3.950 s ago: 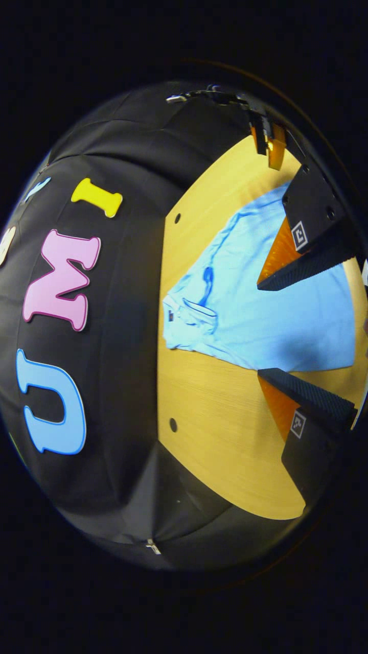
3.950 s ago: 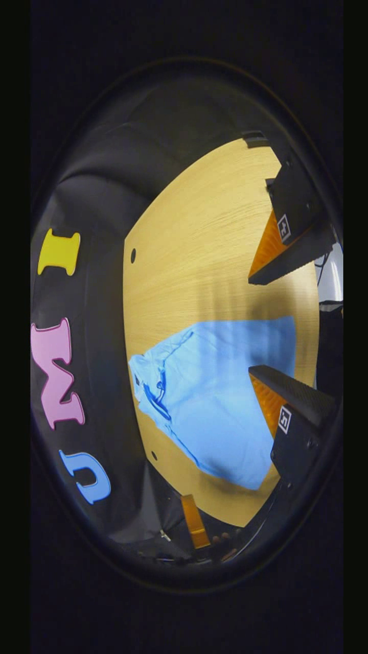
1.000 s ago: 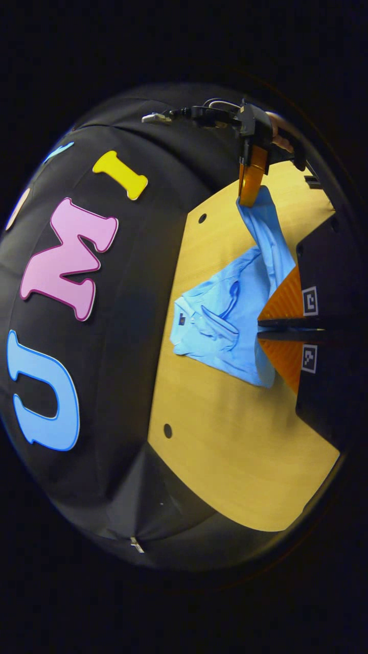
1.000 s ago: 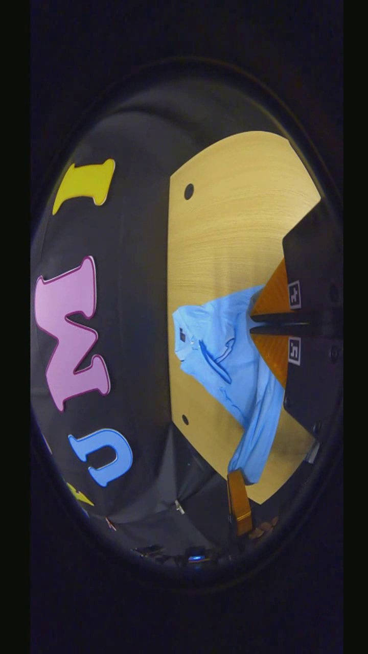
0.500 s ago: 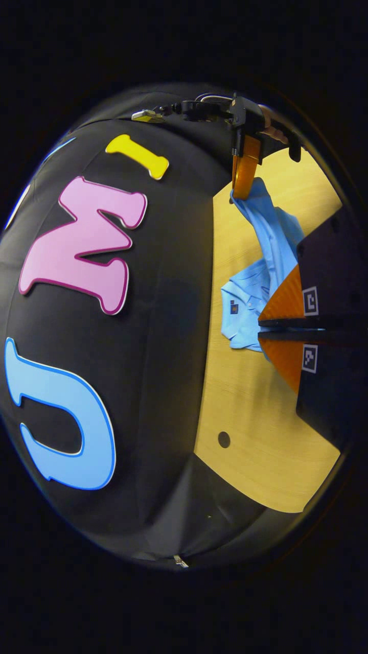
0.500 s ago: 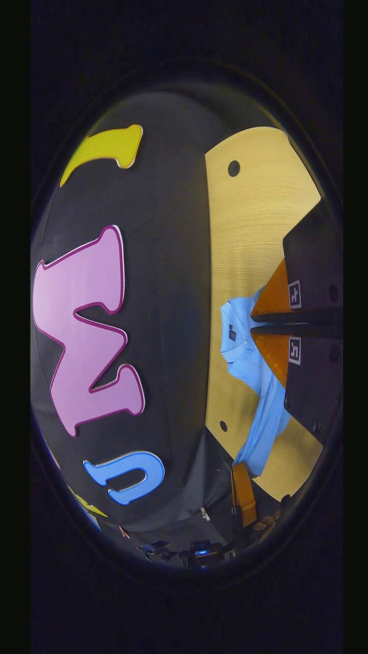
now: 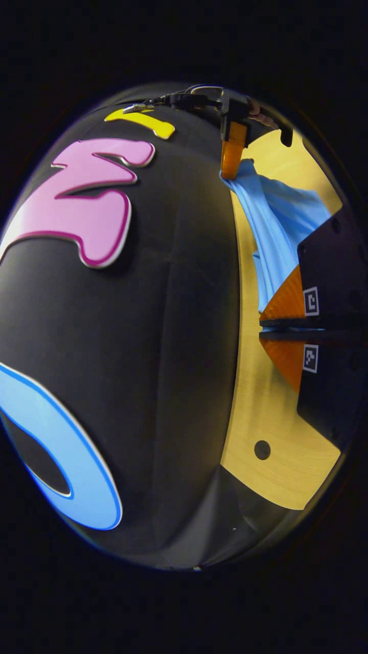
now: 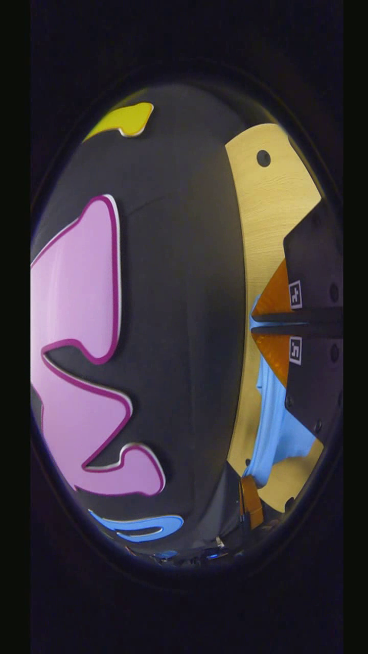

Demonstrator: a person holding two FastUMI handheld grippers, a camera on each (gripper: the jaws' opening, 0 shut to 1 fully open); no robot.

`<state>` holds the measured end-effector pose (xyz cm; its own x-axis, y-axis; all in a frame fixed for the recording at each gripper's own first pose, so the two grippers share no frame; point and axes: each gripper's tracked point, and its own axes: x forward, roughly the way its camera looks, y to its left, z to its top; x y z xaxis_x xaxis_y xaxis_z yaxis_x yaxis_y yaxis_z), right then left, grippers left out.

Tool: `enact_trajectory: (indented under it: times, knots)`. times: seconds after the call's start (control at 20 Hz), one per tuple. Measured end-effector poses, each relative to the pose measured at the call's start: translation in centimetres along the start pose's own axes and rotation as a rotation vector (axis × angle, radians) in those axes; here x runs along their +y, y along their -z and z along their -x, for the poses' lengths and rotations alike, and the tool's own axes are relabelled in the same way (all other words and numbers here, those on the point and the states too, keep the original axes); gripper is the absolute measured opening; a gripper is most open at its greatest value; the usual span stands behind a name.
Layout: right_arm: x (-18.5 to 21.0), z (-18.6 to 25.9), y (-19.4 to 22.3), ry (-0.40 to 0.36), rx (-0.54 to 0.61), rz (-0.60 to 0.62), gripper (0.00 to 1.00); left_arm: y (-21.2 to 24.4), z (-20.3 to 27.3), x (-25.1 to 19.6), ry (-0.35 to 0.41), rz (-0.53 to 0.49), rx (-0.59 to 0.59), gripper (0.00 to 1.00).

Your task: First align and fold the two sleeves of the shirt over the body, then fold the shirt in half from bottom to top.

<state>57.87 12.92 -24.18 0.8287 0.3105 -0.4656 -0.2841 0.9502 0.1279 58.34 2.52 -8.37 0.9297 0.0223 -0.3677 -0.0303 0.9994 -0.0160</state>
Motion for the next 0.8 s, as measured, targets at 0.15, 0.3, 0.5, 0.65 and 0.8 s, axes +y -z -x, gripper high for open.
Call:
enact_trajectory:
  times: [0.15,0.3,0.5,0.65,0.8]
  knots:
    - [-0.4,-3.4,1.8,0.031,-0.004,0.047,0.08,0.6,-4.7,0.8,0.004,0.033,-0.040,0.06]
    - [-0.1,-5.5,3.6,0.045,0.000,0.065,0.00,2.6,-8.3,2.5,-0.031,0.005,-0.040,0.06]
    - [0.2,-6.1,4.8,0.062,0.011,0.081,0.10,4.0,-9.1,2.7,-0.081,-0.034,-0.014,0.26]
    - [0.6,-3.2,3.3,0.074,-0.051,0.099,0.62,2.9,-6.6,1.2,-0.047,-0.031,-0.052,1.00]
    - [-0.2,0.3,3.2,0.118,-0.090,0.130,1.00,1.1,-1.3,0.1,-0.028,-0.082,-0.117,1.00]
